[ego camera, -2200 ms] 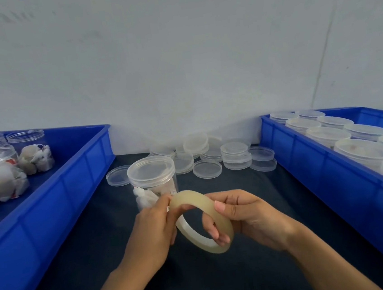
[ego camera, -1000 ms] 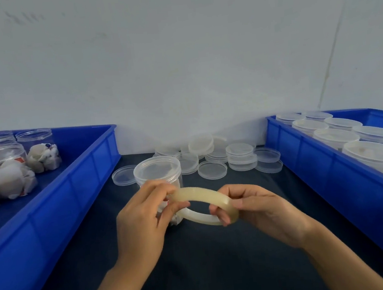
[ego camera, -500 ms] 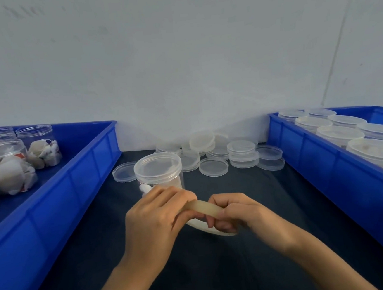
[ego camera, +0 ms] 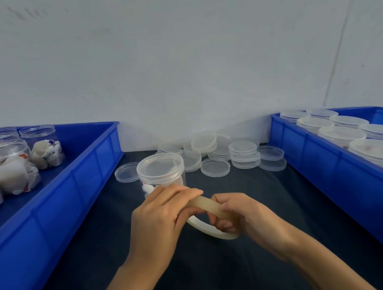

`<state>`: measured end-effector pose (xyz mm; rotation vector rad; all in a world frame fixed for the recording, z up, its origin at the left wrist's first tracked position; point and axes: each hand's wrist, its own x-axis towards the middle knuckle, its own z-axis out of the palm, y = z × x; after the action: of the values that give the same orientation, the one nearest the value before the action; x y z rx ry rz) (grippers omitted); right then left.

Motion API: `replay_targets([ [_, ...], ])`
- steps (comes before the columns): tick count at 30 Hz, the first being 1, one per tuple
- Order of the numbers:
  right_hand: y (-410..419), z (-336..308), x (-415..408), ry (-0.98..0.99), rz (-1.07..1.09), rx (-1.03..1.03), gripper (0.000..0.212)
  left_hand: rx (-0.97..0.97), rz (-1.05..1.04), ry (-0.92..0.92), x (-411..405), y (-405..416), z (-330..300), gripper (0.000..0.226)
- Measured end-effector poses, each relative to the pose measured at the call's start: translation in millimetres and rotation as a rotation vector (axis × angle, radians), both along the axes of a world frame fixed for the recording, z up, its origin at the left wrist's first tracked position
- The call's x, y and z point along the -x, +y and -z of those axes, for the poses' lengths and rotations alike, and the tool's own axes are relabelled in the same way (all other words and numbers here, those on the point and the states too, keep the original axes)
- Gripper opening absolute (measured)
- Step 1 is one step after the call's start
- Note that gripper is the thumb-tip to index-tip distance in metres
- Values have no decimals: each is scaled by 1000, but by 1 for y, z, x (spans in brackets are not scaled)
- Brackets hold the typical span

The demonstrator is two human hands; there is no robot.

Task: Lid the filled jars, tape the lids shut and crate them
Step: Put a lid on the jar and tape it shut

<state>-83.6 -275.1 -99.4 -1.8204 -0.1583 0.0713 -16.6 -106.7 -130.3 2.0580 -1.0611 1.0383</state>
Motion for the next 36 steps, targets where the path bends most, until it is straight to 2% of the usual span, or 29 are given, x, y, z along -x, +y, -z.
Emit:
replay_targets([
  [10,0,0,5,-1,18,0,20,-8,33,27,3,-2,-4,28],
  [14,3,1,3,23,58,-113,29,-6,29,19,6,-4,-1,41],
  [16,2,1,3,39,63,-115,29,64,49,45,11,-6,-2,36],
  [19,-2,0,8,41,6,-25,17,161,148,123,20,-10,-8,20],
  [23,0,-6,13,-9,-89,56,21,179,275,297,28,-13,-11,19],
  [29,4,-8,11,-53,55,157,27,229,301,469,21,-11,-11,10],
  [36,4,-8,13,16,44,155,30,68,207,305,16,-11,-9,16],
])
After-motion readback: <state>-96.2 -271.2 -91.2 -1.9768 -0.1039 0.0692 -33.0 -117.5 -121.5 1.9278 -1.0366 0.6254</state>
